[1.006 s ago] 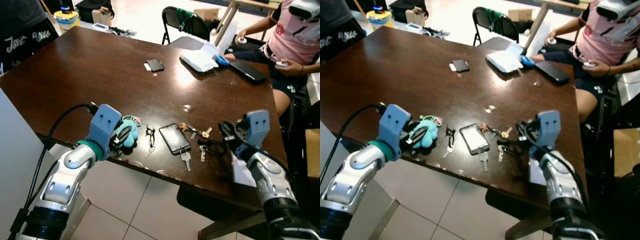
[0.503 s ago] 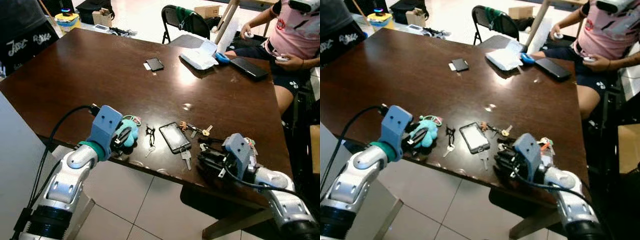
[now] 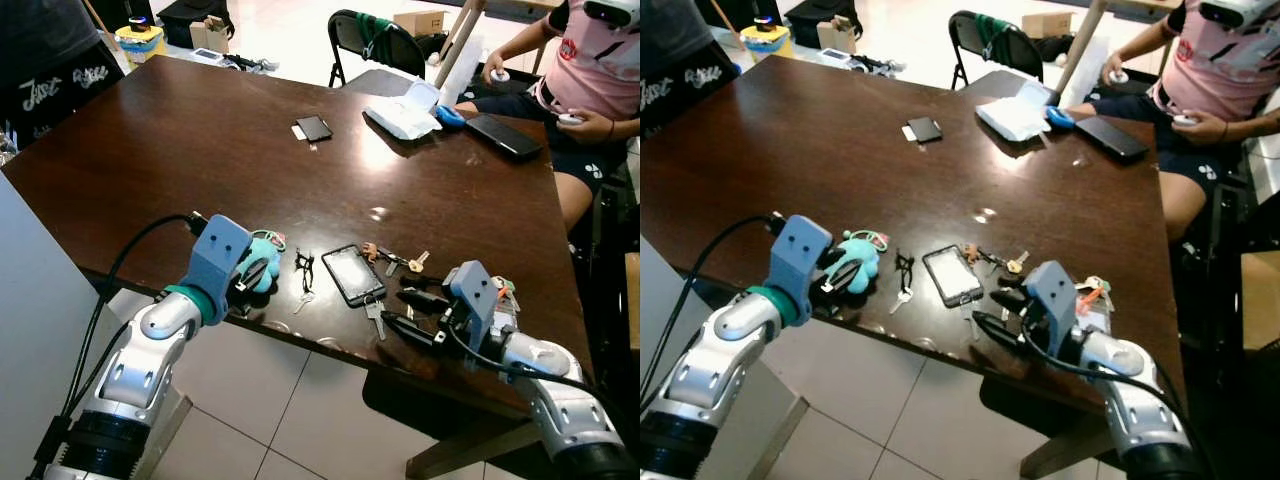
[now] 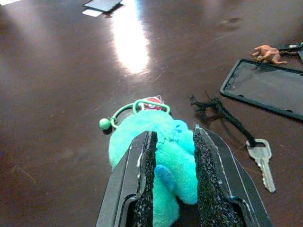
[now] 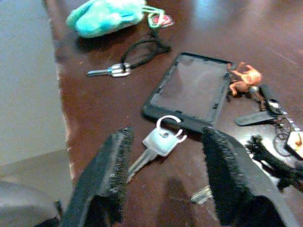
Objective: Hang keys on a hook
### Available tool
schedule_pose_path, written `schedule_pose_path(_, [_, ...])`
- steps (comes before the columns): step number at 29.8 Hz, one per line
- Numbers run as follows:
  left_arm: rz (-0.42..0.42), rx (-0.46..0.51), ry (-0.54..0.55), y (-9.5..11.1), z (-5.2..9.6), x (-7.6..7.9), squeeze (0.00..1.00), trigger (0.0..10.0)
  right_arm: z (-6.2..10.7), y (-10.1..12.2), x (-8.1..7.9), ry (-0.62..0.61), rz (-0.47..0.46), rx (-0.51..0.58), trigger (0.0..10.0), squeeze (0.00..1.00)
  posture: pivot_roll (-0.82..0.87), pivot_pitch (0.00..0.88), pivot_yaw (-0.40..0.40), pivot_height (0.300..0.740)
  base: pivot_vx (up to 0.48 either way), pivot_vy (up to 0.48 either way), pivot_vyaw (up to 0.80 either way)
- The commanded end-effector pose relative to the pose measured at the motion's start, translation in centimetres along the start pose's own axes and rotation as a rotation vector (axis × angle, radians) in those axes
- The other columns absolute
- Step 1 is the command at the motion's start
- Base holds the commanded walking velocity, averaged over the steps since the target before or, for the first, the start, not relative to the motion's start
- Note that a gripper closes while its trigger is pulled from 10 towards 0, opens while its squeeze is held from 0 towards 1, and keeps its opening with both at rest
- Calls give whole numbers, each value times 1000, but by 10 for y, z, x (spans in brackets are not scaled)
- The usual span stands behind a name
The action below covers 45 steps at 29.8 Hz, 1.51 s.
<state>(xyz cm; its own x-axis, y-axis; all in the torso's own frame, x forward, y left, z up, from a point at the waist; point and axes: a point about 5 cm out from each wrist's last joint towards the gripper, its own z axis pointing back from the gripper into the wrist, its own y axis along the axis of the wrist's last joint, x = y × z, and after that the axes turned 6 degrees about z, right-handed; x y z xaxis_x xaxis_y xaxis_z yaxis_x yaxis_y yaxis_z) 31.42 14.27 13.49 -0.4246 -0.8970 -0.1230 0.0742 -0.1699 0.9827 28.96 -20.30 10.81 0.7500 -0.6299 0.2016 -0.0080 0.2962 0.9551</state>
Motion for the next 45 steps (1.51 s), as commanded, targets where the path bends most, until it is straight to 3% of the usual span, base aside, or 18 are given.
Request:
schedule_pose_path(1, [-4, -9, 8, -3, 1, 0, 0, 10000, -7, -8, -1, 0, 0, -36, 10000, 1000, 27, 0, 80, 740, 0, 0, 0])
schedule_pose_path(6, [-2, -8, 9, -3, 1, 0, 0, 10000, -8, -11, 0, -9, 5, -52, 10000, 1000, 28, 0, 80, 740, 0, 0, 0])
schedule_pose_path(7, [-1, -8, 10, -2, 1, 0, 0, 10000, -8, -14, 1, -26, -10, -69, 10000, 443, 34, 0, 82, 740, 0, 0, 0])
schedule_pose_path(8, [-1, -8, 10, -2, 1, 0, 0, 10000, -8, -14, 1, -26, -10, -69, 10000, 443, 34, 0, 82, 740, 0, 0, 0])
schedule_pose_path(9, [0, -7, 10, -2, 2, 0, 0, 10000, -8, -16, 1, -43, -38, -75, 10000, 0, 39, 0, 82, 740, 0, 0, 0])
schedule_pose_path(14, [1, -10, 14, -3, 4, -1, 0, 10000, -3, -17, 5, -86, -48, -100, 10000, 0, 36, 0, 82, 740, 0, 0, 0])
schedule_pose_path(16, [4, -13, 14, -3, 4, 0, 0, 10000, 10, -21, 27, -225, -43, -144, 10000, 0, 32, 5, 84, 740, 0, 0, 0])
schedule_pose_path(21, [7, -15, 11, -4, 3, 1, 0, 10000, 22, -21, 47, -310, -47, -167, 10000, 0, 30, 8, 85, 740, 0, 0, 0])
schedule_pose_path(38, [6, -20, 23, -4, 6, 0, 0, 10000, 23, -47, 24, -146, -56, -300, 10000, 0, 46, 26, 79, 740, 0, 0, 0])
schedule_pose_path(39, [6, -21, 24, -4, 7, 0, 0, 10000, 25, -52, 21, -138, -60, -317, 8314, 0, 45, 29, 79, 740, 0, 0, 0])
schedule_pose_path(40, [6, -21, 24, -4, 7, 0, 0, 10000, 25, -52, 21, -138, -60, -317, 8314, 0, 45, 29, 79, 740, 0, 0, 0])
schedule_pose_path(41, [6, -22, 24, -4, 7, 0, 0, 10000, 28, -57, 18, -141, -68, -330, 2275, 0, 45, 29, 79, 740, 0, 0, 0])
schedule_pose_path(42, [6, -23, 24, -5, 7, 0, 0, 10000, 30, -61, 17, -148, -80, -333, 0, 0, 45, 29, 79, 740, 0, 0, 0])
schedule_pose_path(45, [6, -23, 23, -5, 7, 0, 0, 10000, 31, -62, 16, -152, -89, -333, 0, 0, 45, 29, 79, 740, 0, 0, 0])
